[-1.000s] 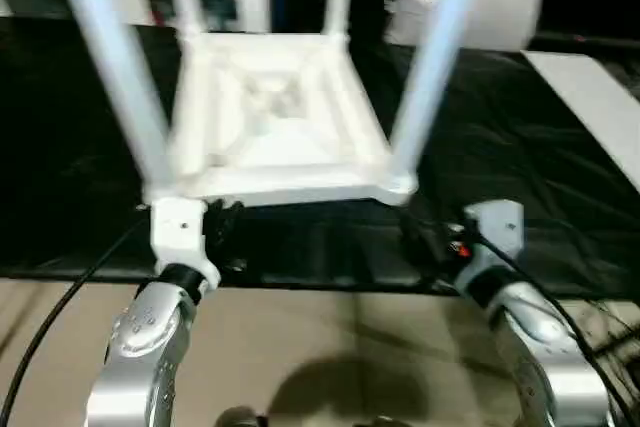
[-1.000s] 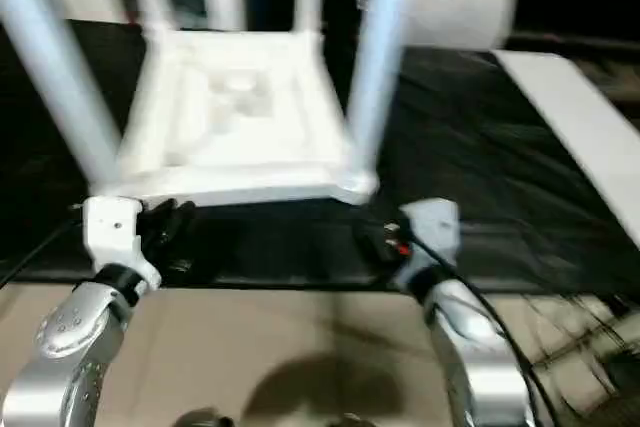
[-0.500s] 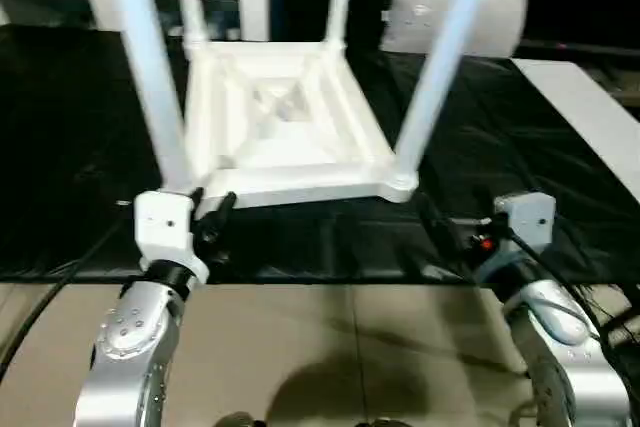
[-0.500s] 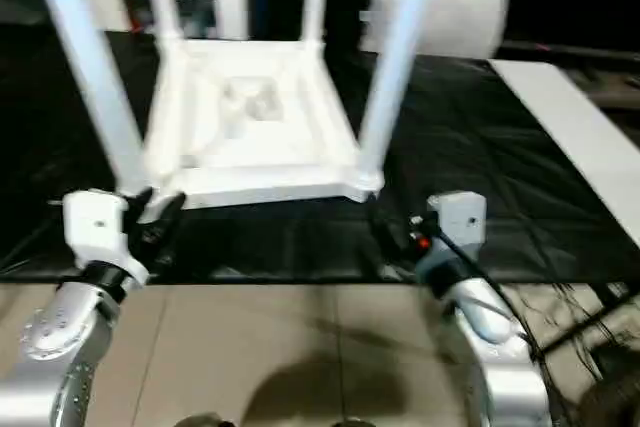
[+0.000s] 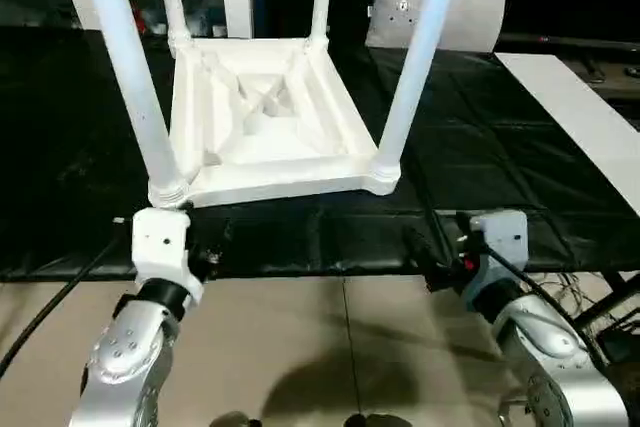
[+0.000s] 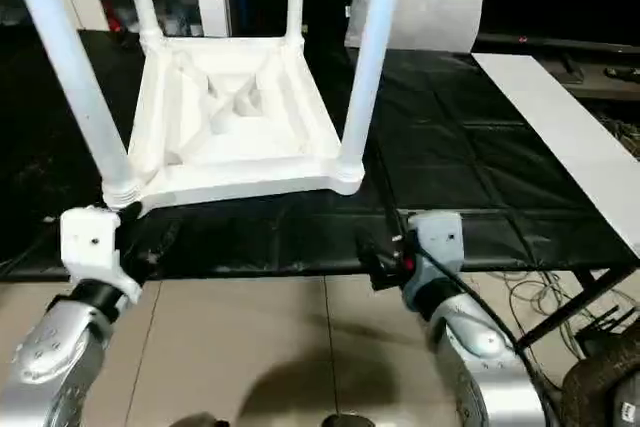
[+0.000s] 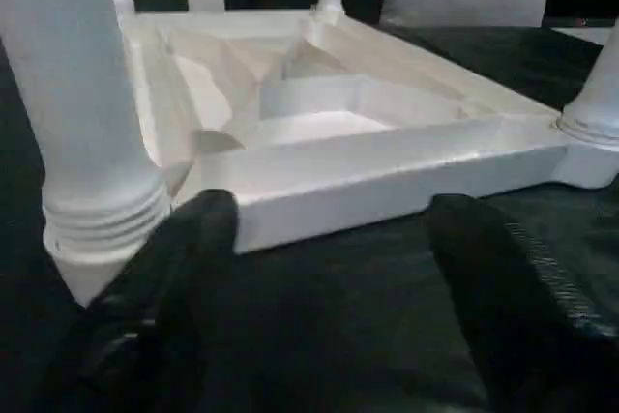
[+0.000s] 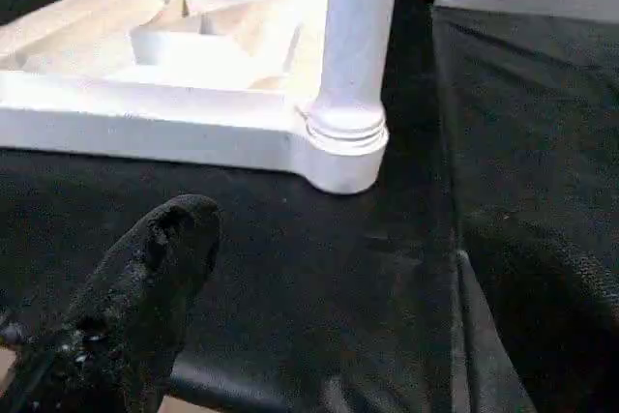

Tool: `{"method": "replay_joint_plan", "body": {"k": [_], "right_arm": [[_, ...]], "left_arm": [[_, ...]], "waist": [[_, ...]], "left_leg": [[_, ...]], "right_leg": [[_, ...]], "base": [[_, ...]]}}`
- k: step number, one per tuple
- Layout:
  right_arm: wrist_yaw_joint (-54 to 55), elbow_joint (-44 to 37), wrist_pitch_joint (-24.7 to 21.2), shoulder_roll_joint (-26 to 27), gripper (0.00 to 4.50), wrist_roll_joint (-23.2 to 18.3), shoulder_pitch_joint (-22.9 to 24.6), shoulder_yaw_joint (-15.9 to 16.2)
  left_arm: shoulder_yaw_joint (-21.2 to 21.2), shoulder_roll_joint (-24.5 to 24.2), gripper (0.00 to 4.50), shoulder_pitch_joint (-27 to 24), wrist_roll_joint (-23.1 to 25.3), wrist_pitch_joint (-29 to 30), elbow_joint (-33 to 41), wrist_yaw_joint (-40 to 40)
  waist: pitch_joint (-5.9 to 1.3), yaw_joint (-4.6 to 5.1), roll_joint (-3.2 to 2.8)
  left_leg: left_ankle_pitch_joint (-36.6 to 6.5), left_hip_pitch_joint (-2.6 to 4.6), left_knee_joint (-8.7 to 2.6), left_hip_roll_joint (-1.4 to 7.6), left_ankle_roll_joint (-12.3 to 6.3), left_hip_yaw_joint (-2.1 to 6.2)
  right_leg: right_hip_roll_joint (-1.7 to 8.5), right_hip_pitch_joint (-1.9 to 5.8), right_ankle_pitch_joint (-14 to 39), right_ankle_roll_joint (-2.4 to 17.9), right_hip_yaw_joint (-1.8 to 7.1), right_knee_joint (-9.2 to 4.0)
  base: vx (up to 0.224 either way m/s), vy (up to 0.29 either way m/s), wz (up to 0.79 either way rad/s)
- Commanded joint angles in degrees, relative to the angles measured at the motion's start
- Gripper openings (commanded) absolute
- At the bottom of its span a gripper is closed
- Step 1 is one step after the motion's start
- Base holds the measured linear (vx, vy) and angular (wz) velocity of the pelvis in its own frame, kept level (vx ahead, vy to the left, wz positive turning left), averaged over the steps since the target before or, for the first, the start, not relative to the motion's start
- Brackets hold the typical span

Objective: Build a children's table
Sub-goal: Rotate leg to tighten, then move to table

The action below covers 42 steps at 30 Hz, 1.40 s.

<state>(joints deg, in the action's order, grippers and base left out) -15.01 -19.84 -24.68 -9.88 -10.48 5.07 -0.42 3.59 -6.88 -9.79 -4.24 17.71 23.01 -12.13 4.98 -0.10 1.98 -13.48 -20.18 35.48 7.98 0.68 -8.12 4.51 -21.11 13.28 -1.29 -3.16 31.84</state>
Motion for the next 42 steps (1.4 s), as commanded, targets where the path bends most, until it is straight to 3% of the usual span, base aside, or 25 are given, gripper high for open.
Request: {"method": "replay_joint_plan", "body": {"k": [1,3,4,5,6,8,10,11,14,16,17,18,20,22,24,25,27,29,30,33,34,36,39,41,42], "right_arm": [[0.9,-0.2,0.2,0.2,4.50,-0.4,-1.0,-1.8],[0.7,0.7,0.6,-0.2,4.50,0.4,-1.6,-1.1],[0.7,0.8,0.9,-0.4,4.50,0.7,-1.6,-0.8],[0.5,0.4,1.2,-0.5,4.50,0.7,-1.0,-0.6],[0.5,0.1,1.2,-0.5,4.50,0.6,-0.7,-0.7],[0.7,-0.3,0.8,0.0,4.50,-0.2,-0.4,-1.1],[0.6,0.3,1.2,-0.3,4.50,0.3,-0.7,-0.8],[0.7,0.5,1.6,-0.6,4.50,1.1,-0.8,-0.4],[0.8,-0.2,2.3,-0.5,4.50,1.3,0.0,-0.5],[0.8,-0.2,2.3,-0.5,4.50,0.6,0.0,-0.9],[0.7,0.0,2.4,-0.5,4.50,0.6,-0.1,-1.0],[0.3,0.4,3.0,-0.9,4.50,0.9,-0.1,-0.8],[0.0,0.4,3.4,-1.2,4.50,1.0,0.1,-0.7],[-0.1,0.6,4.5,-1.7,4.50,1.1,0.7,-1.0],[0.4,1.6,5.0,-1.5,4.50,0.9,-0.2,-1.9],[0.3,2.2,5.2,-1.7,4.50,1.2,-0.8,-1.7],[0.2,2.6,6.0,-2.0,4.50,2.1,-0.9,-1.2],[0.3,2.4,6.7,-2.3,4.50,2.8,-0.3,-0.7],[0.3,2.0,6.8,-2.0,4.50,2.3,0.4,-0.9],[0.1,1.5,7.0,-1.6,4.50,1.8,1.4,-1.2],[-0.1,1.6,7.2,-1.8,4.50,2.0,1.5,-0.9],[-0.4,1.9,8.0,-2.4,4.50,2.8,2.0,-0.4],[0.1,1.6,8.3,-2.5,4.50,2.3,2.3,-1.4],[-0.1,2.3,8.5,-2.8,4.50,2.3,1.7,-1.9],[-0.4,3.4,9.1,-3.1,4.50,3.0,0.8,-1.6]], "left_arm": [[-0.8,-0.1,3.99,0.3,0.2,0.7,1.7,0.2],[-1.4,-0.6,4.08,0.7,0.5,1.0,1.6,-0.1],[-1.6,-0.8,4.14,0.7,0.6,1.1,1.5,-0.3],[-2.0,-1.1,4.26,0.2,0.8,1.3,1.6,-0.3],[-2.0,-1.1,4.26,0.0,0.9,1.4,1.7,-0.2],[-2.3,-1.3,4.40,-0.1,0.8,1.8,1.8,-0.4],[-2.5,-1.7,4.40,0.7,0.6,2.2,1.4,-1.0],[-2.4,-1.8,4.40,1.1,0.3,2.3,1.0,-1.2],[-2.7,-1.8,4.40,0.9,0.2,2.2,0.8,-1.1],[-3.5,-2.0,4.40,1.2,0.6,2.2,0.7,-1.3],[-3.6,-2.1,4.40,1.4,0.6,2.2,0.7,-1.4],[-4.1,-2.4,4.40,1.9,0.7,2.1,0.3,-1.8],[-4.3,-2.6,4.40,1.9,0.6,2.1,0.2,-2.1],[-4.6,-3.1,4.40,1.0,0.5,1.8,0.4,-2.6],[-5.2,-3.7,4.40,1.5,0.6,1.9,0.3,-3.3],[-5.2,-3.9,4.40,1.9,0.6,1.9,0.0,-3.5],[-5.2,-4.2,4.40,2.0,0.6,1.5,-0.4,-3.8],[-5.2,-4.3,4.40,1.7,0.6,1.2,-0.5,-3.8],[-5.2,-4.2,4.40,1.4,0.6,1.1,-0.4,-3.7],[-5.4,-4.5,4.40,1.3,0.5,1.0,-0.3,-3.7],[-5.4,-4.6,4.40,1.6,0.4,1.0,-0.5,-3.9],[-5.3,-5.2,4.40,2.3,0.1,0.7,-1.4,-4.5],[-5.3,-5.4,4.40,2.1,0.1,0.3,-1.9,-4.7],[-5.5,-5.4,4.40,2.7,0.3,0.3,-2.2,-4.7],[-5.5,-5.6,4.40,3.6,0.1,0.4,-2.8,-5.1]], "waist": [[-0.75,0.54,-2.03],[-0.52,-3.74,-1.48],[-1.04,-3.54,-0.10],[-0.43,-3.76,1.65],[-1.25,-4.94,1.76],[-0.85,-5.78,0.83],[-1.13,-4.89,-1.25],[-1.58,-2.47,-2.16],[-3.79,-0.40,-3.07],[-3.78,0.47,-1.10],[-3.51,-1.33,0.79],[-4.10,-2.90,0.91],[-3.98,-3.38,0.03],[-4.40,-1.24,-3.30],[-5.18,0.50,-3.47],[-5.57,0.84,-3.06],[-3.97,0.14,-1.94],[-3.74,-0.45,1.19],[-3.69,-2.56,2.45],[-2.99,-3.64,1.18],[-2.99,-3.64,1.18],[-1.90,-1.96,-2.75],[-3.72,0.66,-3.55],[-3.90,1.09,-2.87],[-3.70,0.18,-1.91]], "left_leg": [[-52.7,0.43,-11.74,5.59,6.60,2.88],[-54.8,-1.55,-14.26,6.80,1.95,-1.30],[-49.8,0.21,-11.47,6.31,2.69,-1.48],[-25.9,5.04,4.14,1.65,0.72,-0.66],[-5.7,-0.96,6.93,-0.15,-3.25,2.91],[-4.9,-1.88,2.26,1.89,-1.34,3.19],[-15.3,2.61,-4.85,3.22,-1.88,2.34],[-25.7,5.04,-7.53,6.52,-1.54,5.26],[-21.5,8.90,-7.79,7.65,-11.70,8.89],[-11.3,6.14,-6.11,5.37,-20.48,6.19],[-10.6,0.71,-1.81,-0.51,-15.85,0.93],[-4.3,-4.33,3.18,-0.05,-11.73,2.24],[1.8,-5.83,2.11,1.09,-6.86,3.15],[5.6,2.47,-4.89,4.81,-11.67,5.84],[-3.5,9.58,-5.62,9.59,-23.92,11.96],[1.5,10.29,-4.97,10.02,-28.30,12.61],[8.5,5.91,-5.39,7.61,-29.72,7.19],[-6.6,1.78,-3.87,0.49,-19.19,2.28],[-11.3,0.47,2.18,-2.33,-11.79,1.46],[-1.8,-2.68,3.31,0.30,-3.48,3.99],[-1.8,-2.68,3.31,0.30,-3.48,3.99],[-12.9,0.51,-5.52,3.07,-2.90,4.03],[-19.5,6.35,-7.59,5.77,-9.32,7.57],[-10.6,5.79,-6.19,4.26,-17.24,6.85],[-4.3,2.26,-4.01,1.02,-18.91,3.94]], "right_leg": [[-0.14,2.42,28.1,1.5,-2.90,-1.52],[-0.29,5.51,15.1,1.8,-0.64,10.46],[1.43,4.74,27.9,1.3,1.67,7.43],[9.55,-1.77,63.0,2.6,5.15,-7.84],[11.33,5.03,63.1,7.3,10.37,-8.54],[8.26,6.75,49.1,10.4,6.45,-6.13],[1.48,4.39,33.4,13.0,2.14,-3.16],[-0.71,2.65,23.2,11.8,0.83,0.79],[-0.37,0.15,5.8,5.9,0.40,5.06],[2.46,1.11,-0.3,3.5,2.36,2.26],[4.68,6.60,0.2,8.3,6.80,-2.39],[9.71,12.12,7.9,12.4,10.11,-4.84],[6.63,12.35,5.4,16.0,7.66,-3.69],[-2.04,6.20,5.3,10.6,-0.08,1.22],[-0.93,-1.15,11.2,4.2,0.22,8.27],[-0.30,-2.93,10.1,1.0,0.60,9.45],[0.39,-4.41,1.7,-2.6,1.60,9.62],[2.29,1.01,-0.9,0.4,4.83,0.72],[7.77,4.55,25.4,1.1,10.69,-4.45],[8.29,6.95,32.7,12.8,9.43,-4.78],[8.29,6.95,32.7,12.8,9.43,-4.78],[0.35,4.00,27.7,13.1,2.10,-2.31],[-0.27,1.43,7.3,13.5,0.31,2.32],[1.04,1.86,1.5,12.6,0.87,1.70],[2.84,5.30,-2.0,14.3,3.15,-0.55]], "base": [[0.000,0.000,0.00],[0.000,0.000,0.00],[0.041,-0.089,0.05],[0.086,-0.099,-0.12],[0.086,-0.099,-0.12],[0.141,0.004,-0.01],[0.088,0.044,0.18],[0.057,0.058,0.09],[0.105,0.034,0.04],[0.134,-0.012,0.07],[0.169,-0.051,0.06],[0.169,-0.051,0.06],[0.146,-0.001,-0.07],[0.157,0.015,-0.05],[0.207,0.022,0.06],[0.150,-0.011,0.09],[0.107,-0.029,0.08],[0.060,-0.068,0.04],[0.046,-0.093,0.03],[0.081,-0.062,-0.08],[0.084,-0.006,0.00],[0.079,0.049,-0.05],[0.089,0.066,0.12],[0.118,0.036,0.05],[0.113,0.025,0.05]]}}
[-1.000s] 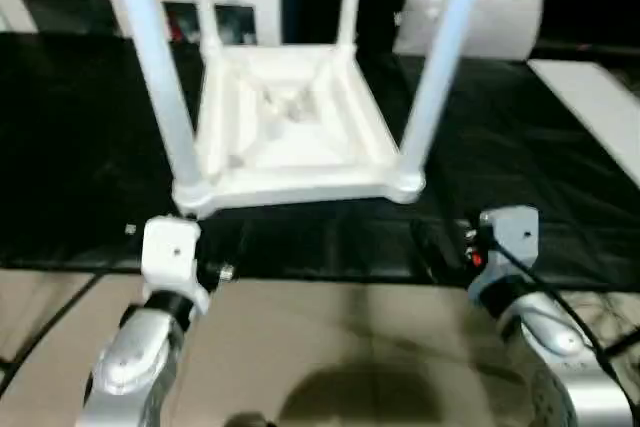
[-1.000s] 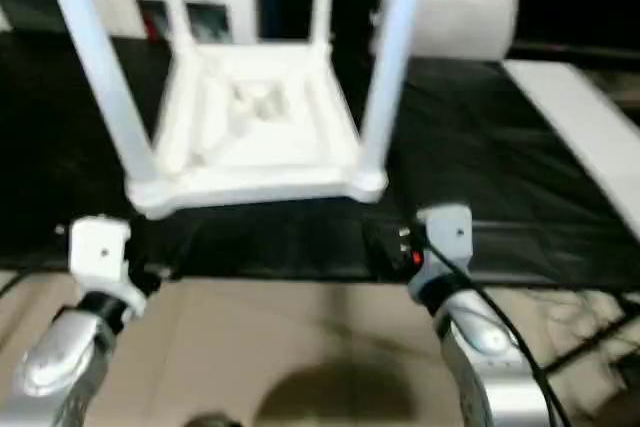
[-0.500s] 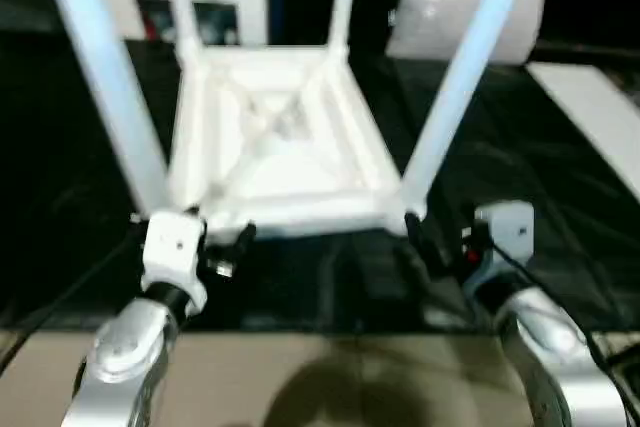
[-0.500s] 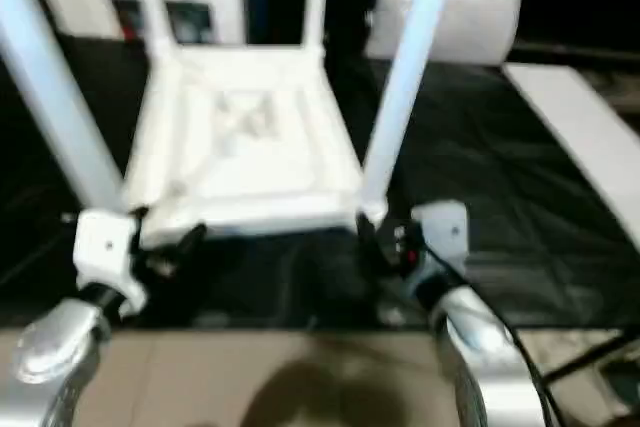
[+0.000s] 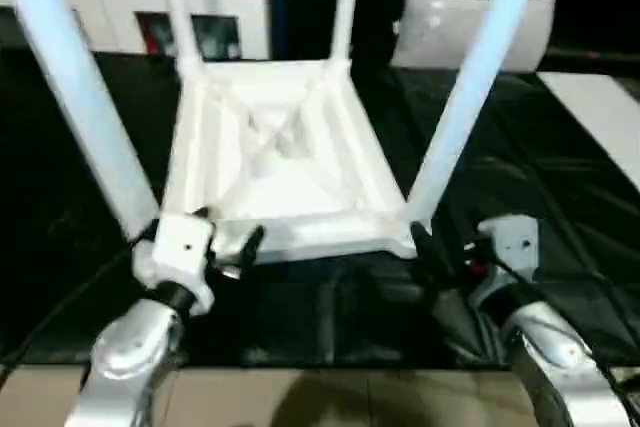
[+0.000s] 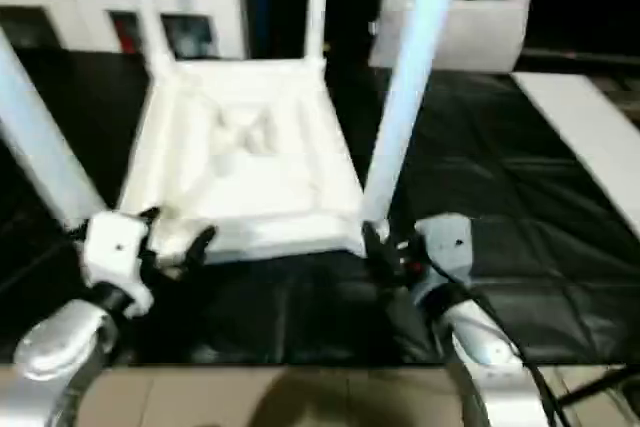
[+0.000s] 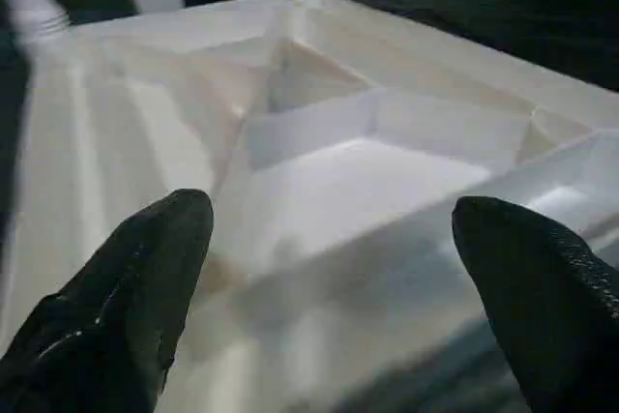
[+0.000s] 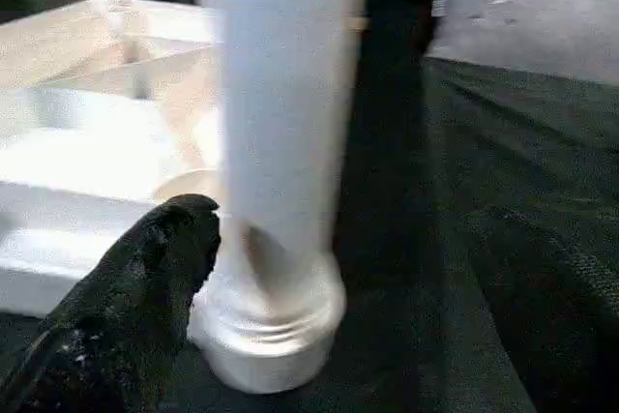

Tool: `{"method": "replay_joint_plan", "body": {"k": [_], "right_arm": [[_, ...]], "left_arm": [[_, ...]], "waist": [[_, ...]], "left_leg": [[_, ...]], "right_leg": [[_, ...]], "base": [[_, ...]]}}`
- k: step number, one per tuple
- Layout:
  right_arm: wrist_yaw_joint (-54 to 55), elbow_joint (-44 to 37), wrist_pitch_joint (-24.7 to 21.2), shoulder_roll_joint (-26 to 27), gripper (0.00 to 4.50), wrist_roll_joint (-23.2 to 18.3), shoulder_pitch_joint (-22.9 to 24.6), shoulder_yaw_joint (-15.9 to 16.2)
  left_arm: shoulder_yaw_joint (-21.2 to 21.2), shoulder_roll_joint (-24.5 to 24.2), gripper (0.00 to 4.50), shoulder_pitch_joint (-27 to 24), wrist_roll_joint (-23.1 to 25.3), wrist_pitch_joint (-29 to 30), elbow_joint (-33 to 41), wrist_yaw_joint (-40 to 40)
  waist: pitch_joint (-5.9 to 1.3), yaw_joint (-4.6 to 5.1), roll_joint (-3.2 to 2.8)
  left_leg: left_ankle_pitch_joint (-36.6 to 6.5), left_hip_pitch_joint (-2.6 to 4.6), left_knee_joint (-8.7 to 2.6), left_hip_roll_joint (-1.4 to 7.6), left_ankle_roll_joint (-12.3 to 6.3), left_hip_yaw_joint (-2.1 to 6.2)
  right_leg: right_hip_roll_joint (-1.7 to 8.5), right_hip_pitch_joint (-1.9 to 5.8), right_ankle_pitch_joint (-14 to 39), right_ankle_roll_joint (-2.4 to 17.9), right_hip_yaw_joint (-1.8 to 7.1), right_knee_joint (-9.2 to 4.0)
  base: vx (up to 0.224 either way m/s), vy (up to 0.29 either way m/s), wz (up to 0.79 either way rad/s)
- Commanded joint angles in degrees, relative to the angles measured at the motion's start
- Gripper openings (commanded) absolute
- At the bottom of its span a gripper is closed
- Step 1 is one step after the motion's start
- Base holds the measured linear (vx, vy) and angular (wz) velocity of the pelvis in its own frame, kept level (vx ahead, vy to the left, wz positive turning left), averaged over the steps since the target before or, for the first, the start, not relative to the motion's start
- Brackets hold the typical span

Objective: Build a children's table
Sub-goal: Move to table

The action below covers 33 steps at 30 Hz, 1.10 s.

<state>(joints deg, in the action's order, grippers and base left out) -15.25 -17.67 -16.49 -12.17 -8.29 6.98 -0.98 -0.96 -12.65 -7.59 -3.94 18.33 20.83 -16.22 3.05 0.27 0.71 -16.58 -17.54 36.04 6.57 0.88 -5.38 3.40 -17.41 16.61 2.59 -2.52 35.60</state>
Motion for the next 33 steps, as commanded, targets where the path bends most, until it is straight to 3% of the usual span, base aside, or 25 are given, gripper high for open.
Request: {"method": "replay_joint_plan", "body": {"k": [1,2,3,4,5,6,7,8,9,10,11,12,13,15,16,17,18,19,20,23,25,26,28,31,33], "right_arm": [[-0.2,1.5,1.2,-0.9,4.50,1.1,-1.3,-0.8],[-0.2,1.3,1.4,-0.9,4.50,1.3,-1.0,-0.6],[-0.1,0.9,1.7,-0.8,4.50,1.3,-0.4,-0.5],[0.0,0.8,1.8,-0.7,4.50,1.2,-0.2,-0.6],[0.0,0.5,1.8,-0.6,4.50,1.0,0.0,-0.6],[-0.2,0.4,2.4,-0.7,4.50,0.8,-0.2,-0.5],[-0.3,0.6,2.9,-0.9,4.50,0.8,-0.5,-0.5],[-0.7,1.1,4.0,-1.2,4.50,0.9,-0.8,-0.4],[-1.9,1.2,4.8,-1.3,4.50,0.1,-0.9,-0.3],[-3.5,0.9,4.9,-1.1,4.50,-2.1,-0.7,-0.8],[-4.1,0.7,4.8,-1.2,4.50,-2.8,-0.5,-1.2],[-5.1,0.3,4.5,-1.6,4.50,-4.0,-0.1,-2.1],[-5.5,0.1,4.4,-1.9,4.50,-4.2,-0.1,-2.4],[-6.9,0.2,5.3,-3.0,4.50,-4.1,-0.2,-2.4],[-8.4,0.5,5.2,-3.4,4.50,-5.2,-0.4,-2.7],[-10.0,1.1,5.1,-4.1,4.50,-6.1,-0.9,-2.8],[-10.8,1.4,5.4,-5.0,4.50,-5.8,-0.9,-2.5],[-12.0,1.7,5.9,-6.1,4.50,-5.4,-0.7,-1.9],[-13.8,1.8,6.7,-7.6,4.50,-4.8,-0.2,-1.1],[-17.4,1.8,6.2,-10.0,4.50,-5.8,0.5,-0.5],[-20.6,2.7,5.5,-12.1,4.50,-6.7,-0.7,-0.2],[-21.8,3.2,5.4,-13.1,4.50,-6.6,-1.1,0.0],[-24.1,3.6,5.4,-14.9,4.50,-7.0,-1.3,0.2],[-24.8,3.9,5.3,-15.6,4.50,-7.4,-1.7,0.2],[-25.5,4.7,4.9,-16.2,4.50,-7.5,-2.6,0.0]], "left_arm": [[-1.0,0.0,4.40,1.6,-0.2,-0.3,-0.8,-1.1],[-0.9,-0.1,4.40,1.5,-0.3,-0.6,-1.1,-1.3],[-0.7,-0.2,4.40,1.2,-0.5,-1.1,-1.4,-1.4],[-0.7,-0.2,4.40,1.0,-0.5,-1.2,-1.5,-1.4],[-0.6,-0.2,4.40,0.9,-0.5,-1.3,-1.5,-1.4],[-0.8,-0.4,4.40,1.5,-1.9,-2.2,-2.1,-2.7],[-1.0,-0.7,4.40,2.1,-2.2,-2.4,-2.6,-3.6],[-1.3,-1.3,4.40,2.8,-2.4,-2.7,-3.3,-4.7],[-1.4,-1.7,4.40,3.4,-2.5,-3.1,-3.9,-5.7],[-1.7,-2.2,4.40,4.0,-2.5,-4.0,-4.6,-6.7],[-1.8,-2.7,4.40,4.4,-2.6,-4.8,-5.2,-7.7],[-2.0,-3.6,4.40,5.1,-3.5,-5.8,-5.8,-9.7],[-2.1,-3.7,4.40,5.7,-4.0,-5.5,-5.9,-10.3],[-2.9,-4.4,4.40,7.4,-4.1,-3.7,-6.6,-11.4],[-3.8,-4.8,4.40,8.9,-4.0,-3.7,-7.5,-12.7],[-5.0,-5.3,4.40,11.0,-3.8,-4.1,-9.1,-14.7],[-6.0,-5.7,4.40,12.6,-3.5,-4.4,-10.5,-16.2],[-7.3,-6.1,4.40,14.0,-3.1,-4.8,-11.9,-18.0],[-8.9,-6.7,4.40,15.6,-2.6,-4.8,-13.3,-20.3],[-12.2,-7.8,4.40,19.6,-1.3,-4.5,-16.8,-24.3],[-13.5,-7.5,4.40,24.6,-1.4,-4.4,-22.0,-27.3],[-14.0,-7.2,4.40,26.9,-1.1,-5.1,-24.8,-28.5],[-15.9,-6.7,4.14,31.8,0.1,-6.8,-31.8,-31.7],[-17.4,-6.5,3.97,34.6,1.1,-6.4,-36.2,-33.2],[-18.8,-5.4,3.72,38.8,2.5,-5.9,-43.2,-34.4]], "waist": [[-2.19,-0.94,-0.05],[-2.61,-1.70,0.39],[-3.55,-2.20,0.19],[-3.46,-2.16,-0.01],[-3.90,-1.52,-0.63],[-4.40,0.04,-1.54],[-4.18,1.37,-1.66],[-3.54,0.89,-1.15],[-3.01,-0.08,0.50],[-2.88,-0.31,1.30],[-2.87,-1.08,1.69],[-3.34,-1.59,1.59],[-2.96,-1.65,1.40],[-2.20,-1.68,0.18],[-1.76,-1.61,0.08],[-0.96,-1.69,0.32],[-0.86,-1.89,0.15],[-0.45,-1.96,0.74],[-0.88,-2.15,0.74],[-0.94,-2.31,0.89],[-0.48,-2.17,0.78],[-0.88,-2.16,0.79],[-1.79,-2.36,0.77],[-2.08,-2.36,1.05],[-2.31,-2.39,0.45]], "left_leg": [[2.6,-2.99,-2.67,0.38,-18.83,0.05],[6.6,-5.70,-1.29,0.72,-17.02,0.01],[9.2,-5.88,-1.22,1.07,-14.85,0.04],[10.9,-5.71,-1.77,1.25,-14.61,0.15],[17.4,-3.08,-2.92,1.71,-15.87,0.77],[30.6,3.15,-3.00,4.20,-21.40,4.51],[42.9,7.23,-2.28,7.98,-27.69,8.80],[48.1,6.81,-1.55,8.69,-28.05,8.86],[47.4,2.51,-0.11,4.93,-22.67,5.11],[43.5,0.18,0.16,2.42,-19.07,3.31],[35.0,-1.60,-0.49,1.08,-14.68,2.03],[25.8,-2.29,-1.47,1.87,-11.41,1.89],[21.4,-2.45,-2.06,2.34,-10.20,1.88],[6.9,-2.24,-3.80,4.21,-6.39,2.18],[4.0,-2.41,-4.18,4.41,-5.91,2.15],[-2.4,-2.25,-4.83,4.70,-4.97,1.92],[-8.7,-1.86,-5.26,4.91,-3.33,1.69],[-12.9,-1.51,-5.58,5.02,-1.88,1.23],[-13.9,-1.26,-5.53,5.01,-1.34,1.04],[-14.7,-1.79,-6.07,5.24,0.05,0.42],[-14.3,-2.25,-6.24,5.18,0.40,0.43],[-13.8,-2.13,-6.12,5.05,0.43,0.40],[-9.7,-2.20,-5.73,5.21,-0.58,0.15],[-6.9,-2.94,-5.60,5.22,-1.43,-0.02],[-3.7,-2.71,-5.26,5.08,-2.42,-0.28]], "right_leg": [[4.58,4.81,-6.9,10.7,4.10,-5.07],[5.87,7.15,-3.1,12.1,5.08,-6.48],[5.01,7.87,-2.5,13.1,4.71,-6.07],[3.93,7.56,-3.6,13.0,3.97,-5.60],[1.27,5.29,-8.7,12.3,1.87,-3.52],[-0.58,-0.71,-11.7,9.2,-0.58,0.28],[1.33,-7.03,-5.8,2.2,0.33,2.20],[2.87,-8.09,-5.9,-0.5,1.80,1.79],[4.94,-5.72,-14.3,-2.2,3.98,-1.54],[4.97,-3.58,-19.6,-2.5,4.84,-1.63],[4.74,-1.52,-26.3,0.4,5.48,-1.29],[4.92,-0.37,-26.9,2.4,5.20,-1.08],[4.85,-0.37,-24.6,3.6,4.88,-1.32],[4.91,-0.34,-9.4,9.3,3.69,-2.30],[4.89,-0.34,-6.6,10.0,3.65,-2.61],[4.72,-0.89,-0.5,10.4,3.95,-3.34],[4.82,-1.04,6.2,10.3,4.12,-3.82],[4.87,-1.55,12.4,9.4,4.33,-4.57],[5.04,-1.48,14.4,8.8,4.40,-4.63],[5.22,-1.74,19.7,5.8,4.42,-5.13],[5.25,-2.08,19.5,5.3,4.47,-5.24],[5.11,-2.01,18.9,5.2,4.42,-5.14],[5.21,-1.81,11.9,6.9,4.29,-4.73],[5.46,-1.29,8.0,8.1,4.16,-4.34],[5.22,-1.65,3.6,9.4,4.09,-4.23]], "base": [[0.066,0.023,0.07],[0.056,0.033,0.03],[0.056,0.033,0.03],[0.095,0.024,0.02],[0.116,0.011,0.06],[0.116,0.011,0.06],[0.121,-0.016,0.02],[0.000,0.000,0.00],[0.000,0.000,0.00],[-0.061,-0.010,0.11],[-0.057,-0.033,0.08],[-0.057,-0.033,0.08],[-0.062,-0.044,0.01],[-0.087,-0.030,-0.01],[-0.100,-0.017,-0.03],[-0.114,-0.014,-0.01],[-0.114,-0.014,-0.01],[-0.122,-0.009,0.05],[-0.098,-0.004,0.08],[-0.084,-0.001,0.03],[-0.062,0.002,-0.02],[0.000,0.000,0.00],[0.000,0.000,0.00],[0.000,0.000,0.00],[0.000,0.000,0.00]]}}
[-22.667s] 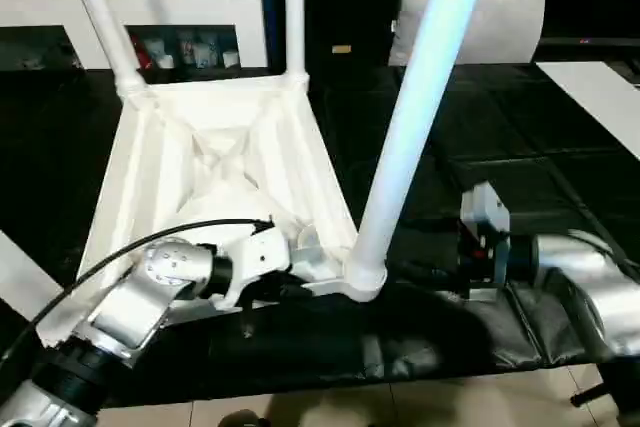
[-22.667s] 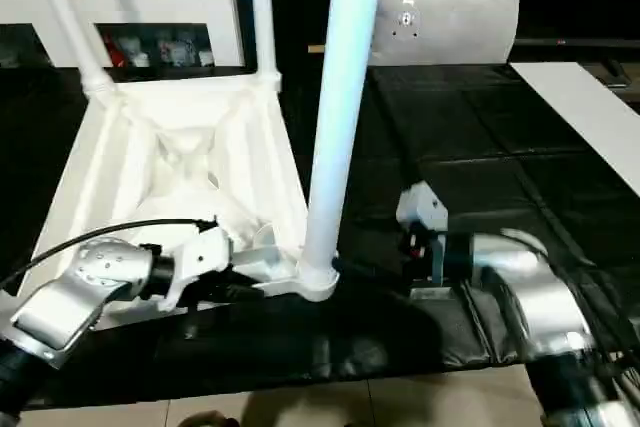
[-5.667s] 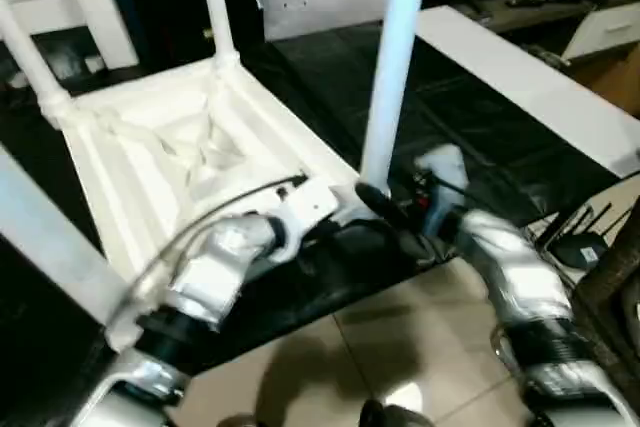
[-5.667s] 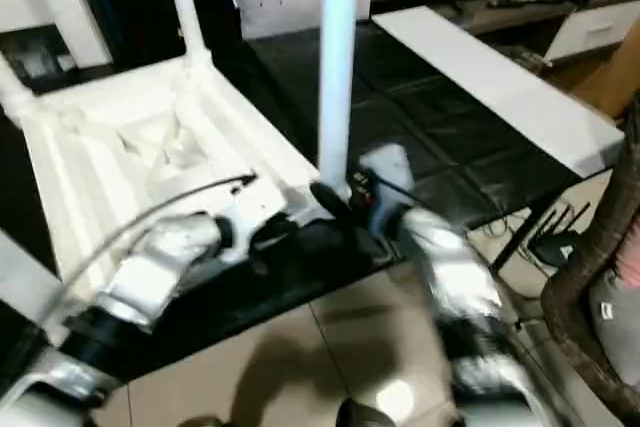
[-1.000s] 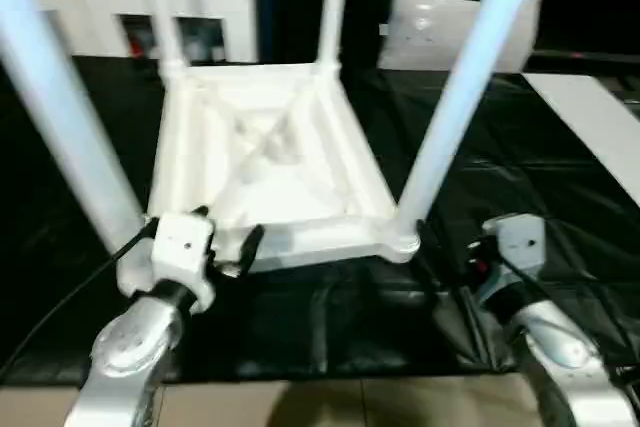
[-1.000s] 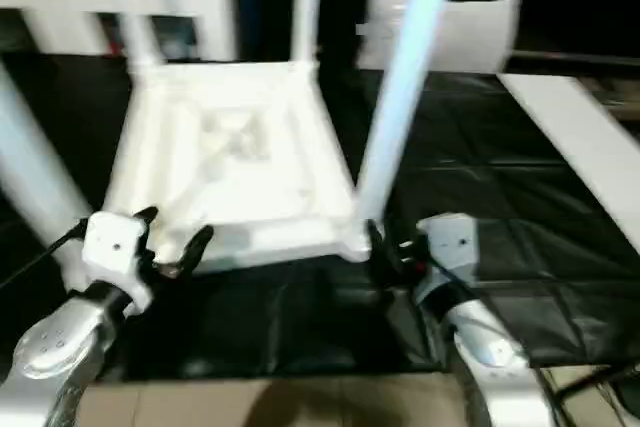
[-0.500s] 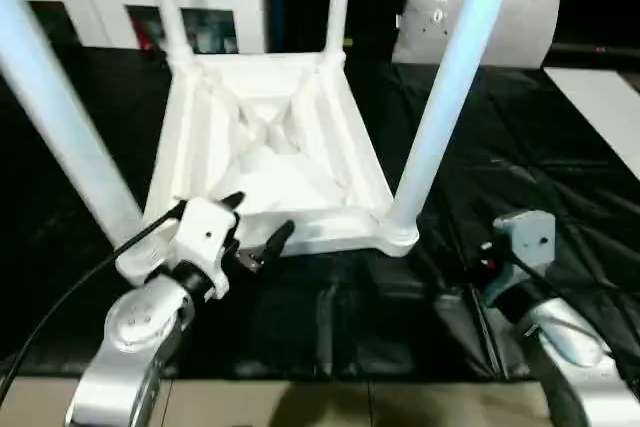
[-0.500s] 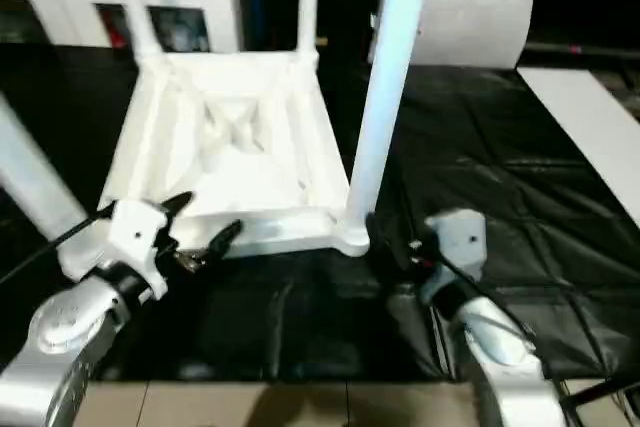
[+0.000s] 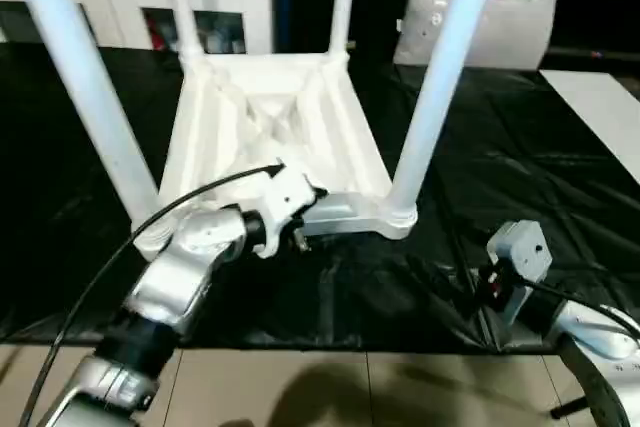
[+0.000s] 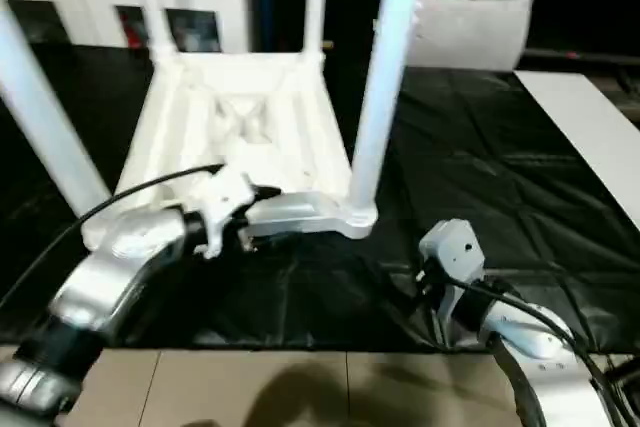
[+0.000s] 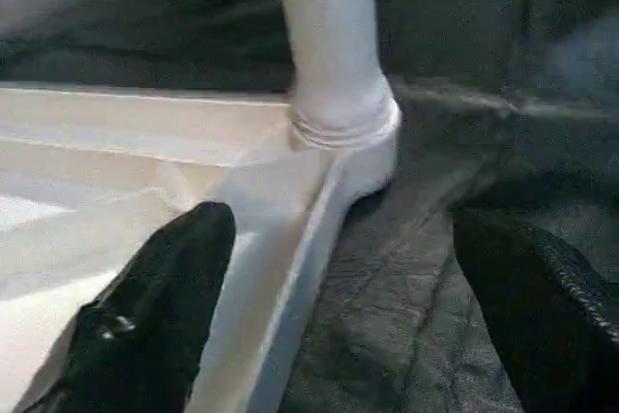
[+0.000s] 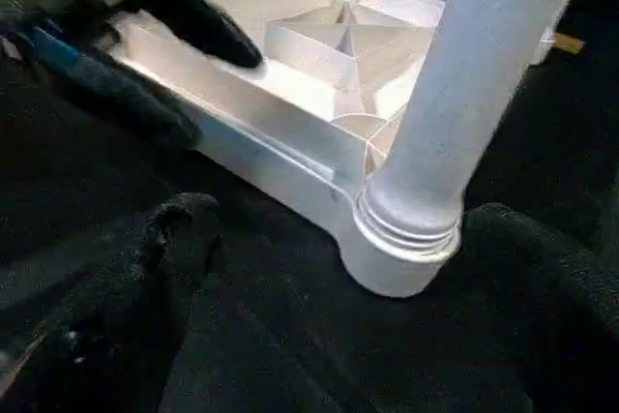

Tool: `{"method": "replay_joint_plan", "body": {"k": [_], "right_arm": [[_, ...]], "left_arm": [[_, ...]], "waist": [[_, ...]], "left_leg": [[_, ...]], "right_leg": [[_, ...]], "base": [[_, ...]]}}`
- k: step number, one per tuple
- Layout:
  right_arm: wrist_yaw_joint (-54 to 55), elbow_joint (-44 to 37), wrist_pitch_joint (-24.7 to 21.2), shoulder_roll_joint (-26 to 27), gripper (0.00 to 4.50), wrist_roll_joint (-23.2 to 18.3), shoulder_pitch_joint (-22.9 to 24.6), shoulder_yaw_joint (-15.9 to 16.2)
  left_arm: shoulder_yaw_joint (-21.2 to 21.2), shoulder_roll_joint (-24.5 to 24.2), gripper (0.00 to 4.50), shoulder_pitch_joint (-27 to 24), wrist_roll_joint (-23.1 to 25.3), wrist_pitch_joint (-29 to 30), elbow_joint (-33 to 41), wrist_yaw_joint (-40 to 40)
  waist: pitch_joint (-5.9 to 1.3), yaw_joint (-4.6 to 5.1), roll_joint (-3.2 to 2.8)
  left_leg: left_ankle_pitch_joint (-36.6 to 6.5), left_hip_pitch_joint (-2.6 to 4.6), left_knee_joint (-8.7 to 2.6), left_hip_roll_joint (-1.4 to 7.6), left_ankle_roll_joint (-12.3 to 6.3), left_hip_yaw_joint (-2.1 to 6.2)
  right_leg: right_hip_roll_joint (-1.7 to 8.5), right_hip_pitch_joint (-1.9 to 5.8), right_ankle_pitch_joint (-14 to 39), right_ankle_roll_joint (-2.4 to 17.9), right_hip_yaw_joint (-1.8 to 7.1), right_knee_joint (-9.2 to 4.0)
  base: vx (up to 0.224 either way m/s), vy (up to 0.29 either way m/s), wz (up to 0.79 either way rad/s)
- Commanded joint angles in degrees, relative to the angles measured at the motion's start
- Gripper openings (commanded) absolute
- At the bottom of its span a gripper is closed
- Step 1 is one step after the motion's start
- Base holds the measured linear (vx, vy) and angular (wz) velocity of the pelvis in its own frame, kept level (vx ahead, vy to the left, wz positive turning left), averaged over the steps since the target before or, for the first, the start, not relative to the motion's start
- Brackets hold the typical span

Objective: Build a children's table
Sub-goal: Rotate leg to tighten

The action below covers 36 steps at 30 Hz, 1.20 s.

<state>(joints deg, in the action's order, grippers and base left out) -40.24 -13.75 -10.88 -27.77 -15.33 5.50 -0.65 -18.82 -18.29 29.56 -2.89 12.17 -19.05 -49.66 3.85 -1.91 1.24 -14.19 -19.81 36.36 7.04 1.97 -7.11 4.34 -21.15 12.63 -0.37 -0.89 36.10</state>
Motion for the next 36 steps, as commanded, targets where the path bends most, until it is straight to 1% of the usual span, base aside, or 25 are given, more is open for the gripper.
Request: {"method": "replay_joint_plan", "body": {"k": [1,2,3,4,5,6,7,8,9,12,14,15,17,18,19,20,22,23,25,26,28,31,33,34,36], "right_arm": [[-0.4,0.9,-1.1,-0.6,4.50,-0.4,-1.0,-0.3],[-0.1,0.8,-2.7,-0.7,4.50,-0.8,-0.8,-0.5],[-0.7,0.1,-5.1,-1.1,4.50,-2.0,0.0,-0.7],[-0.8,0.0,-5.2,-1.2,4.50,-2.1,0.1,-0.7],[-1.1,-0.2,-5.5,-1.3,4.50,-2.2,0.3,-0.7],[-1.3,-0.3,-5.6,-1.5,4.50,-2.3,0.4,-0.7],[-1.5,-0.2,-5.5,-1.6,4.50,-2.4,0.2,-0.8],[-1.6,-0.1,-5.1,-1.7,4.50,-2.3,0.1,-0.7],[-1.7,0.0,-4.8,-1.8,4.50,-2.2,0.0,-0.5],[-2.0,-0.6,-5.5,-1.8,4.50,-2.8,0.1,-0.1],[-2.4,-0.9,-6.1,-1.8,4.50,-3.1,-0.1,0.0],[-2.9,-0.8,-6.6,-1.9,4.50,-3.2,-0.5,0.3],[-3.1,-0.5,-6.4,-1.9,4.50,-2.9,-0.7,0.6],[-3.2,-0.5,-6.4,-1.9,4.50,-2.8,-0.7,0.8],[-3.2,-0.4,-6.2,-1.9,4.50,-2.8,-0.6,0.9],[-3.2,-0.5,-6.2,-1.9,4.50,-2.8,-0.5,1.0],[-3.3,-0.3,-6.1,-1.9,4.50,-3.0,-0.7,1.1],[-3.3,-0.1,-6.0,-2.0,4.50,-2.8,-0.8,1.3],[-3.3,0.1,-5.8,-2.0,4.50,-2.5,-0.9,1.4],[-3.4,0.0,-5.9,-1.9,4.50,-2.5,-0.8,1.3],[-3.5,-0.1,-6.0,-1.9,4.50,-2.5,-0.7,1.3],[-3.7,0.9,-5.4,-2.3,4.50,-1.9,-2.0,1.7],[-3.7,1.0,-5.5,-2.3,4.50,-2.0,-2.3,1.6],[-3.7,0.9,-5.6,-2.3,4.50,-2.0,-2.3,1.6],[-3.9,0.7,-5.8,-2.5,4.50,-2.2,-2.4,1.5]], "left_arm": [[-0.9,0.8,3.72,2.3,1.5,0.2,-4.8,-0.7],[-0.7,1.5,3.65,3.3,1.3,0.0,-6.7,-0.5],[-0.1,2.8,3.57,5.0,0.6,-0.1,-9.9,-0.5],[-0.1,2.9,3.47,5.3,0.7,-0.2,-10.3,-0.5],[-0.2,3.1,3.35,5.8,0.8,-0.4,-11.1,-0.5],[-0.3,3.3,3.24,6.4,1.1,-1.0,-12.2,-0.7],[-0.5,3.7,3.24,7.5,1.4,-1.6,-13.9,-1.0],[-0.7,4.0,3.21,8.7,1.8,-2.4,-15.8,-1.3],[-0.9,4.2,3.14,9.6,2.1,-3.1,-17.3,-1.5],[-1.1,4.5,2.89,11.3,2.8,-3.8,-20.3,-2.3],[-1.1,4.6,2.83,12.0,3.0,-3.8,-21.5,-2.7],[-1.1,4.6,2.55,13.1,3.3,-3.9,-23.6,-3.1],[-1.3,4.6,2.46,13.7,3.7,-4.5,-25.1,-3.4],[-1.3,4.7,2.44,13.9,3.9,-4.8,-25.8,-3.5],[-1.5,4.7,2.30,14.2,4.1,-5.1,-26.7,-4.2],[-1.6,4.7,2.30,14.4,4.2,-5.4,-27.2,-4.5],[-1.7,5.1,2.03,15.0,4.3,-6.3,-28.5,-5.4],[-1.6,5.4,2.03,15.3,4.4,-6.9,-29.3,-5.7],[-1.5,5.7,1.88,15.6,4.5,-7.3,-30.1,-5.9],[-1.4,5.9,1.88,15.9,4.7,-7.8,-30.8,-5.9],[-1.3,6.4,1.61,16.4,4.9,-8.3,-32.0,-5.8],[-1.4,7.0,1.51,17.7,5.6,-9.9,-34.3,-5.6],[-1.6,7.1,1.11,18.1,6.1,-10.6,-35.2,-5.7],[-1.7,7.2,1.11,18.3,6.3,-11.0,-35.7,-5.7],[-2.1,7.3,0.99,19.0,7.1,-11.7,-36.9,-6.2]], "waist": [[-3.50,-0.23,0.09],[-3.89,-0.37,0.04],[-3.94,-0.40,-0.20],[-3.92,-0.46,-0.08],[-4.23,-0.71,0.05],[-4.25,-0.80,0.09],[-3.97,-1.00,-0.85],[-3.91,-0.90,-0.48],[-3.84,-1.04,-0.31],[-3.50,-1.04,-0.28],[-3.44,-1.14,-0.26],[-3.44,-1.12,-0.26],[-3.47,-1.07,-0.06],[-3.61,-1.20,-0.19],[-3.51,-1.25,-0.10],[-3.51,-1.25,-0.10],[-3.51,-1.46,-0.09],[-3.52,-1.55,-0.51],[-3.54,-1.64,-0.29],[-3.52,-1.66,-0.27],[-3.47,-1.71,-0.10],[-3.41,-1.67,-0.18],[-3.40,-1.65,-0.14],[-3.39,-1.61,-0.11],[-3.38,-1.65,0.18]], "left_leg": [[-3.7,-0.42,-5.25,4.53,-4.21,1.32],[0.0,-0.69,-4.89,4.62,-5.06,1.29],[1.9,-0.72,-4.62,4.44,-6.19,1.20],[2.1,-0.79,-4.59,4.47,-6.69,1.19],[3.1,-0.83,-4.36,4.56,-7.50,1.16],[3.6,-0.90,-4.32,4.66,-7.89,1.16],[2.7,-0.92,-4.41,4.77,-8.19,1.20],[1.7,-0.87,-4.46,4.75,-8.30,1.05],[-0.5,-0.75,-4.71,4.96,-7.66,1.09],[-3.6,-0.76,-5.10,5.17,-6.37,1.10],[-4.8,-0.72,-5.21,5.19,-5.69,1.09],[-5.1,-0.72,-5.27,5.21,-5.26,0.94],[-4.9,-0.72,-5.31,5.28,-5.11,0.78],[-4.3,-0.64,-5.21,5.27,-5.07,0.68],[-4.0,-0.63,-5.31,5.43,-5.09,0.58],[-4.0,-0.63,-5.31,5.43,-5.09,0.58],[-4.2,-0.62,-5.35,5.50,-4.93,0.43],[-4.3,-0.55,-5.35,5.50,-4.82,0.42],[-4.6,-0.44,-5.35,5.56,-4.65,0.37],[-4.7,-0.41,-5.37,5.56,-4.65,0.35],[-5.2,-0.44,-5.40,5.52,-4.52,0.26],[-5.9,-0.42,-5.51,5.56,-4.37,0.26],[-5.8,-0.41,-5.54,5.63,-4.18,0.29],[-5.8,-0.46,-5.56,5.63,-4.18,0.28],[-5.5,-0.49,-5.53,5.57,-4.40,0.24]], "right_leg": [[4.21,2.19,3.9,13.5,2.34,-4.41],[4.35,2.50,-1.5,14.9,2.19,-3.82],[4.16,2.45,-5.3,16.3,2.09,-3.57],[4.22,2.55,-6.2,16.9,2.07,-3.53],[4.47,2.75,-8.3,17.8,2.08,-3.21],[4.52,2.72,-9.1,18.2,2.06,-3.09],[4.56,2.48,-8.0,18.7,1.97,-3.19],[4.41,2.40,-6.8,18.6,1.91,-3.58],[4.56,2.57,-4.0,18.6,1.94,-3.73],[4.65,2.50,0.1,18.3,1.99,-4.11],[4.74,2.52,2.3,17.8,2.06,-4.33],[4.69,2.46,3.2,17.5,2.12,-4.42],[4.63,2.43,2.9,17.2,2.12,-4.44],[4.68,2.39,2.2,17.1,2.11,-4.33],[4.68,2.26,1.7,17.2,2.10,-4.32],[4.68,2.26,1.7,17.2,2.10,-4.32],[4.75,2.26,1.6,17.3,2.16,-4.32],[4.73,2.17,1.3,17.4,2.18,-4.26],[4.76,2.21,0.5,17.7,2.23,-4.23],[4.76,2.21,0.3,17.8,2.25,-4.24],[4.82,2.27,1.3,17.6,2.28,-4.37],[4.74,2.20,2.2,17.3,2.29,-4.50],[4.80,2.23,2.5,17.1,2.32,-4.52],[4.80,2.24,2.5,17.1,2.33,-4.54],[4.83,2.23,2.6,16.8,2.34,-4.57]], "base": [[0.000,0.000,0.00],[0.000,0.000,0.00],[0.000,0.000,0.00],[0.000,0.000,0.00],[0.000,0.000,0.00],[0.000,0.000,0.00],[0.000,0.000,0.00],[0.000,0.000,0.00],[0.000,0.000,0.00],[0.000,0.000,0.00],[0.000,0.000,0.00],[0.000,0.000,0.00],[0.000,0.000,0.00],[0.000,0.000,0.00],[0.000,0.000,0.00],[0.000,0.000,0.00],[0.000,0.000,0.00],[0.000,0.000,0.00],[0.000,0.000,0.00],[0.000,0.000,0.00],[0.000,0.000,0.00],[0.000,0.000,0.00],[0.000,0.000,0.00],[0.000,0.000,0.00],[0.000,0.000,0.00]]}}
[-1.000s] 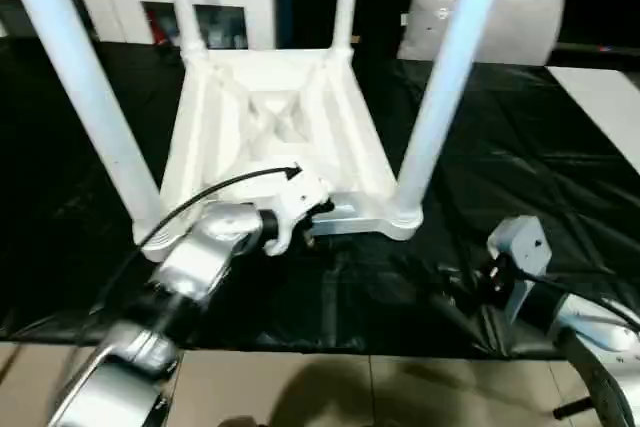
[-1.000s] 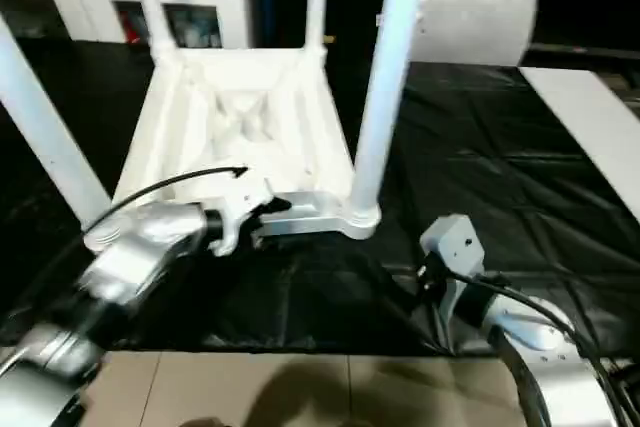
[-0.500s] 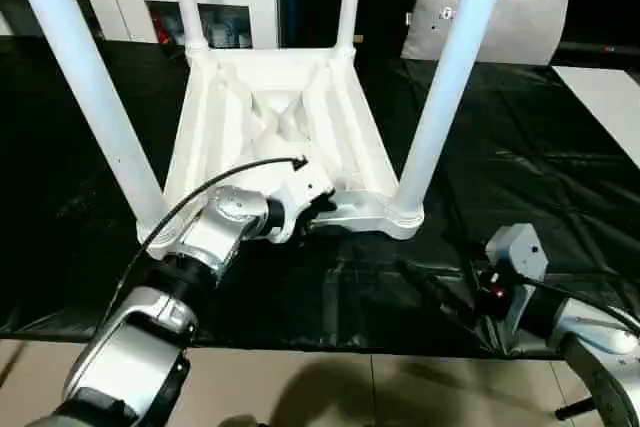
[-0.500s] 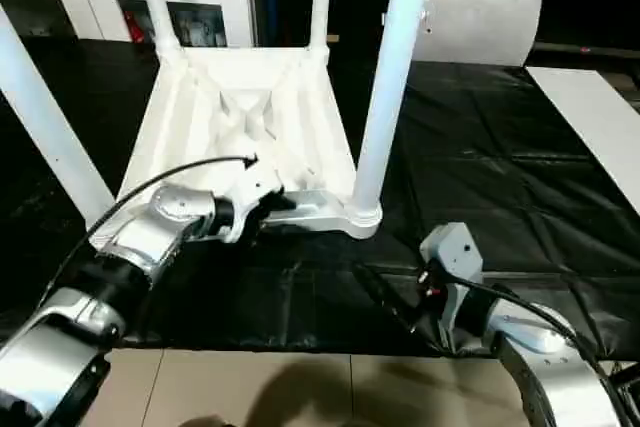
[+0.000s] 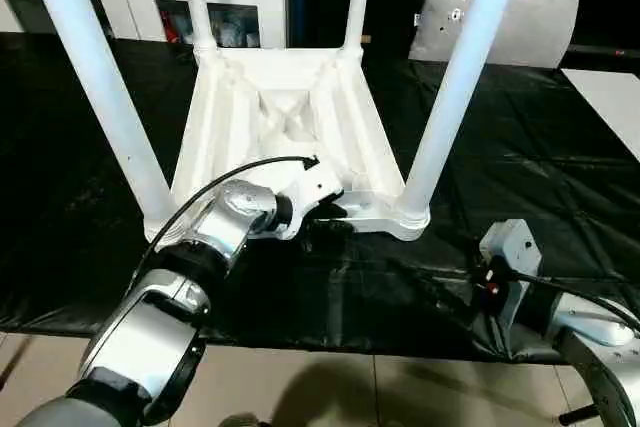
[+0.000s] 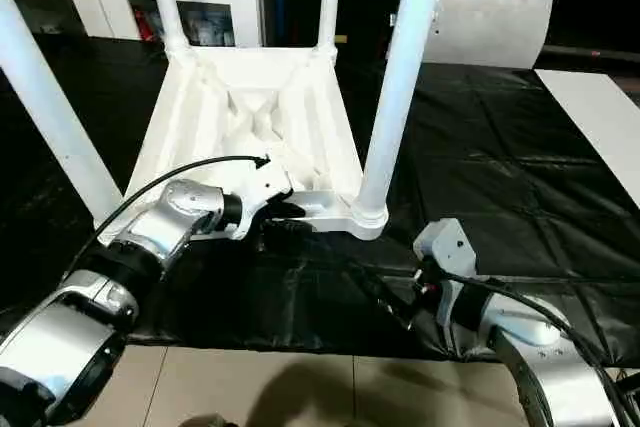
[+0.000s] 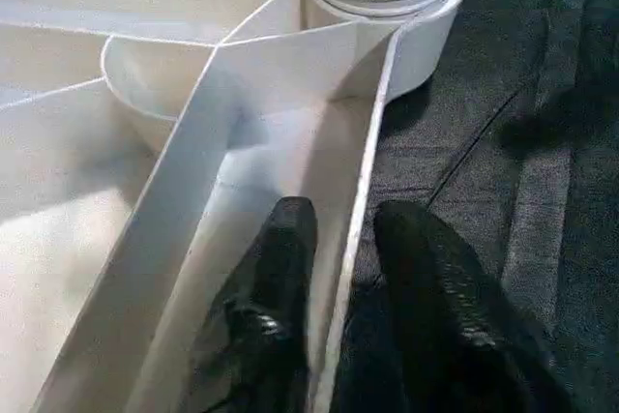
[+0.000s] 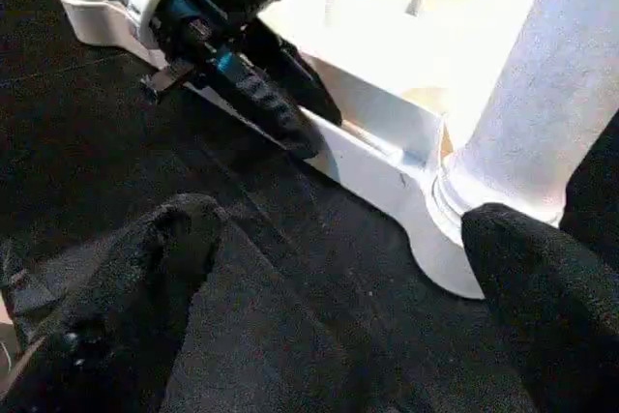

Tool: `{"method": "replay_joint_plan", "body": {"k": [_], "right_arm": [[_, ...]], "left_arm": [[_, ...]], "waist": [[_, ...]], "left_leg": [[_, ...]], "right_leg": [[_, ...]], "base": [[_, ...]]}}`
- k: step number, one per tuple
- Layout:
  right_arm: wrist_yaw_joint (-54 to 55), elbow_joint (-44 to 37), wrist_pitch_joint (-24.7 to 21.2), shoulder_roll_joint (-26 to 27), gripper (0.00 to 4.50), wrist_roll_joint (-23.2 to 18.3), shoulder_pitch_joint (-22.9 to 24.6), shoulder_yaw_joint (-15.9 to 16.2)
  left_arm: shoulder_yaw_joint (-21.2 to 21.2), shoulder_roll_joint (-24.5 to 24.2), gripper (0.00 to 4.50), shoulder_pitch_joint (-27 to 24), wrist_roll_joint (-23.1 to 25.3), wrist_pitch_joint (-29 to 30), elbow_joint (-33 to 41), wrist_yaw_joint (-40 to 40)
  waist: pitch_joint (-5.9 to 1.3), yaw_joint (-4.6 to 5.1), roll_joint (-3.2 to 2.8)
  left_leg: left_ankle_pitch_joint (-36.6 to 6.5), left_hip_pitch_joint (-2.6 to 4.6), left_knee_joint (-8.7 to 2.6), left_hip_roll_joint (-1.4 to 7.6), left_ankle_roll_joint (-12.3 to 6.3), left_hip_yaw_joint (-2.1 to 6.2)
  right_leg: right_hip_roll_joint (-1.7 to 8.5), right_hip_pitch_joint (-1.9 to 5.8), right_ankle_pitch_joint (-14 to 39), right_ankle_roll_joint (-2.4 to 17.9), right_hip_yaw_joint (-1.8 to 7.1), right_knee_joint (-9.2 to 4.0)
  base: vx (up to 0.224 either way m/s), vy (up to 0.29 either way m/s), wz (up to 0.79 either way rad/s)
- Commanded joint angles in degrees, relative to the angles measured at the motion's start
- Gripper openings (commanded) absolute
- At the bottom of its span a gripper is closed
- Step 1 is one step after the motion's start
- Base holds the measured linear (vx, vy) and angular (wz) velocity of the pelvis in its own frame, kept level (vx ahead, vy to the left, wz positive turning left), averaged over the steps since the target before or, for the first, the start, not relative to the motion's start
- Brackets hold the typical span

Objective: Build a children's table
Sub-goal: Rotate leg to tighten

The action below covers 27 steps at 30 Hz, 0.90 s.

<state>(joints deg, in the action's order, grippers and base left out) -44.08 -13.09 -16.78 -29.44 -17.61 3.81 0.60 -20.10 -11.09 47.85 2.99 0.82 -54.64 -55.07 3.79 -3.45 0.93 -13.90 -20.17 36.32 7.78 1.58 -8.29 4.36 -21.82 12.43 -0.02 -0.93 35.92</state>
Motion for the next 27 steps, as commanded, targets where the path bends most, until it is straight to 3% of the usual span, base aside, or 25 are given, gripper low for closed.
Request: {"method": "replay_joint_plan", "body": {"k": [1,8,11,15,19,20,23,27], "right_arm": [[-0.1,0.0,0.1,-0.9,4.50,0.0,-0.7,0.2],[-0.7,1.1,1.3,-0.6,4.50,0.8,-2.0,0.8],[-0.9,1.9,2.5,-0.3,4.50,1.3,-2.9,1.1],[-1.3,2.5,3.5,-0.2,4.50,1.6,-3.4,1.4],[-1.7,2.8,3.8,-0.2,4.50,1.4,-3.9,1.4],[-1.7,3.0,4.1,-0.2,4.50,1.5,-4.0,1.5],[-1.7,2.5,4.5,0.0,4.50,1.2,-3.4,1.8],[-2.0,2.3,4.3,0.1,4.50,0.9,-3.4,1.8]], "left_arm": [[-0.9,0.2,0.85,0.9,1.3,-0.5,-1.5,-0.9],[-0.9,-0.2,0.37,3.7,2.6,-3.6,-4.9,-2.6],[-1.2,-0.8,0.15,3.8,2.7,-6.4,-4.6,-4.9],[-1.2,-1.7,0.05,3.5,3.4,-9.6,-4.5,-6.2],[-0.6,-2.6,0.05,3.4,3.3,-10.0,-4.7,-7.6],[-0.6,-2.9,0.05,3.2,3.4,-10.4,-4.8,-7.9],[0.7,-5.7,0.05,1.1,2.9,-10.8,-2.9,-7.8],[1.6,-7.2,0.05,-0.2,2.2,-10.7,-0.6,-8.5]], "waist": [[-3.33,-0.13,0.46],[-3.49,-0.12,0.62],[-3.65,-0.13,0.57],[-3.90,0.11,1.09],[-3.97,0.06,0.75],[-3.97,0.05,0.53],[-3.80,0.15,0.73],[-3.52,0.59,0.51]], "left_leg": [[-5.7,-0.11,-5.50,4.81,-4.10,1.40],[-3.7,-0.15,-5.40,4.88,-4.81,1.43],[-1.9,-0.16,-5.26,4.94,-5.96,1.41],[0.9,-0.21,-4.97,4.94,-7.67,1.21],[3.2,-0.25,-4.77,4.92,-9.27,1.24],[3.3,-0.21,-4.75,4.97,-9.33,1.24],[1.5,-0.26,-4.97,5.07,-9.01,1.20],[-1.8,-0.10,-5.35,5.18,-7.18,1.17]], "right_leg": [[4.81,2.88,2.9,16.4,2.37,-4.43],[4.95,2.96,0.1,16.7,2.32,-4.14],[4.96,2.92,-3.0,17.6,2.19,-3.81],[5.03,3.07,-6.9,18.5,2.09,-3.32],[5.04,3.06,-9.5,19.4,1.98,-3.01],[5.04,3.02,-9.5,19.6,1.97,-2.99],[5.06,3.11,-7.7,19.8,1.97,-3.22],[5.00,2.92,-3.6,19.5,2.01,-3.56]], "base": [[0.000,0.000,0.00],[0.000,0.000,0.00],[0.000,0.000,0.00],[0.000,0.000,0.00],[0.000,0.000,0.00],[0.000,0.000,0.00],[0.000,0.000,0.00],[0.000,0.000,0.00]]}}
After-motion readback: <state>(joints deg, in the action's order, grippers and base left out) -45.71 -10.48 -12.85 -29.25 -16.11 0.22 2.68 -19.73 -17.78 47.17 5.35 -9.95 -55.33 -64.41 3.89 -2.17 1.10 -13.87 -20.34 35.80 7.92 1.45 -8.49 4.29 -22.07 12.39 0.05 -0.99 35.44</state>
